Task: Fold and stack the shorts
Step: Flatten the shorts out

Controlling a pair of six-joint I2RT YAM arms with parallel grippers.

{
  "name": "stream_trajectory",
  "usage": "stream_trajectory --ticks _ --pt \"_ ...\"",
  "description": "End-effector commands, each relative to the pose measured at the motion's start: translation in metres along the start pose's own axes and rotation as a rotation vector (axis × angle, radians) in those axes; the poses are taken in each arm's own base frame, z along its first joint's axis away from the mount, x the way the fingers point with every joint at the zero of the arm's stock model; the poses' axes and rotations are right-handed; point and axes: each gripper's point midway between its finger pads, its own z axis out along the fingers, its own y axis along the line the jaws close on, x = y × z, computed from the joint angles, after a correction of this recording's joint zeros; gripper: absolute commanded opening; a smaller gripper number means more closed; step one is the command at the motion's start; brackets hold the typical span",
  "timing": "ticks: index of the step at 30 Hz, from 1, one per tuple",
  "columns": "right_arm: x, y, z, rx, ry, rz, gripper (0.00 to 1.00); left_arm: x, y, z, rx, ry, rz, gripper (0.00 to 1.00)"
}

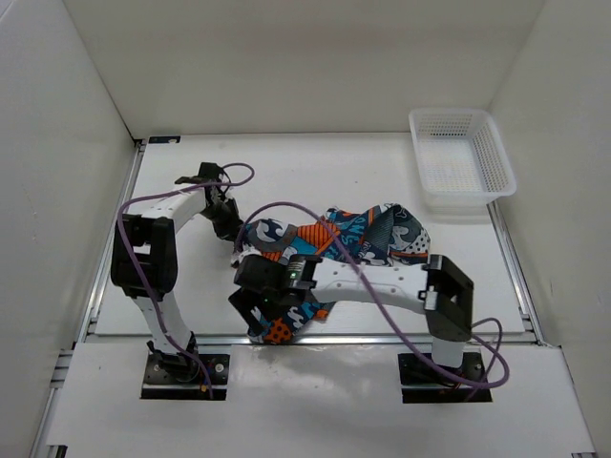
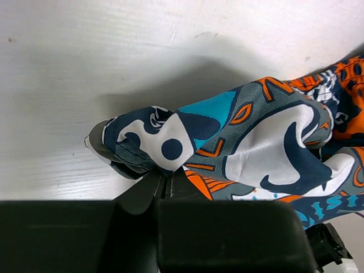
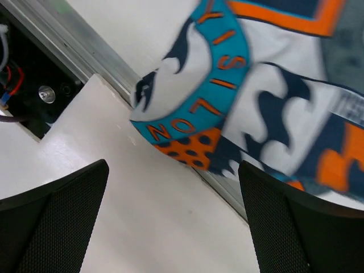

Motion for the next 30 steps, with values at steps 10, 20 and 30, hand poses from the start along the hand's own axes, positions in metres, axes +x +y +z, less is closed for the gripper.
stream_trajectory --ticks 10,20,30 --pt "0.009 -0.05 0.06 0.256 0.062 0.101 0.0 -0.025 -0.023 -0.038 0.062 -0.132 0.035 0.1" --pt "0.003 -0.195 -0.026 0.452 -0.098 0.388 0.0 -0.053 -0.07 -0.069 0.127 -0.203 0.078 0.1" --pt "-0.059 -0.065 -0.003 0.174 -0.147 0.097 0.91 -0.06 -0.086 -0.073 0.134 -0.211 0.082 0.1"
